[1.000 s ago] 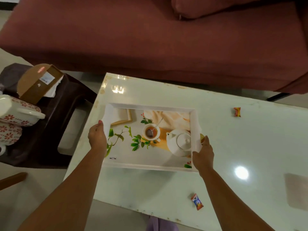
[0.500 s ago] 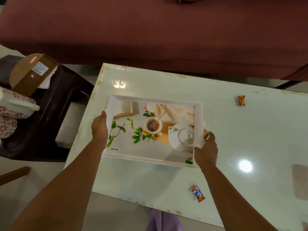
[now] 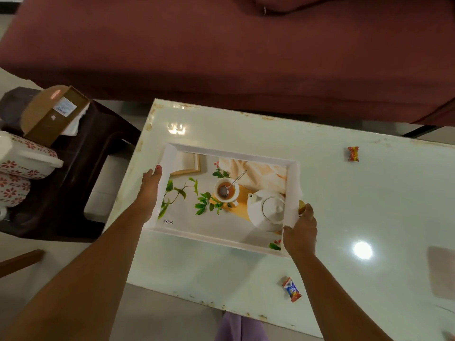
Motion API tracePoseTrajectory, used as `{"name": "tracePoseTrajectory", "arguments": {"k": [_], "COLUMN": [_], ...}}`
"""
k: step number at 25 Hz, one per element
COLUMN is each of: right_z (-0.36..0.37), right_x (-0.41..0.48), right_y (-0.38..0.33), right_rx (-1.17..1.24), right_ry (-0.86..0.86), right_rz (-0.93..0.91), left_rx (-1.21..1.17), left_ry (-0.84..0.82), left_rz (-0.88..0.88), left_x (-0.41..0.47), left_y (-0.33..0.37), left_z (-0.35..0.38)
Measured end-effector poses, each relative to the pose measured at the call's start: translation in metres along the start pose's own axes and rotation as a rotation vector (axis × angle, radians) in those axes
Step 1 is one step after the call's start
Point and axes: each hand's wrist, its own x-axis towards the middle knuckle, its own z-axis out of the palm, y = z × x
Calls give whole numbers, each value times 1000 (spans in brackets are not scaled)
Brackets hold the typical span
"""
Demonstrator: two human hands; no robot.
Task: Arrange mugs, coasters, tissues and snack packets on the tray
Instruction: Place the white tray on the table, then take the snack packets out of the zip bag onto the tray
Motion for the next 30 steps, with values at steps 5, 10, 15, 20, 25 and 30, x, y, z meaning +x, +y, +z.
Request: {"name": "tracePoseTrajectory", "arguments": {"k": [5,10,15,20,25,30], "right_z": [-6,1,42,124,220,302], "right_x": [-19,-48,-86,-139,-212,-281], "right_y": [-21,-81,-158,-253,-374,-476], "right_rx": [-176,-213,-158,-135,-126,-197], "right_ry": [-54,-38,-64,-113,-215,-322], "right_rz": [16,-235,-354,-489,-656,-890], "left_rx": [188,128,-133,-274,-230,-520], "left_ry": [41,65,116,216,474,791], "left_rz": [112,213,234,359,717,441], "left_x": [-18,-50,-67,-55,-40,-4], "left_y": [20,30,39,25,25,19], "left_z": [4,1,-36,-127,-274,-415]}}
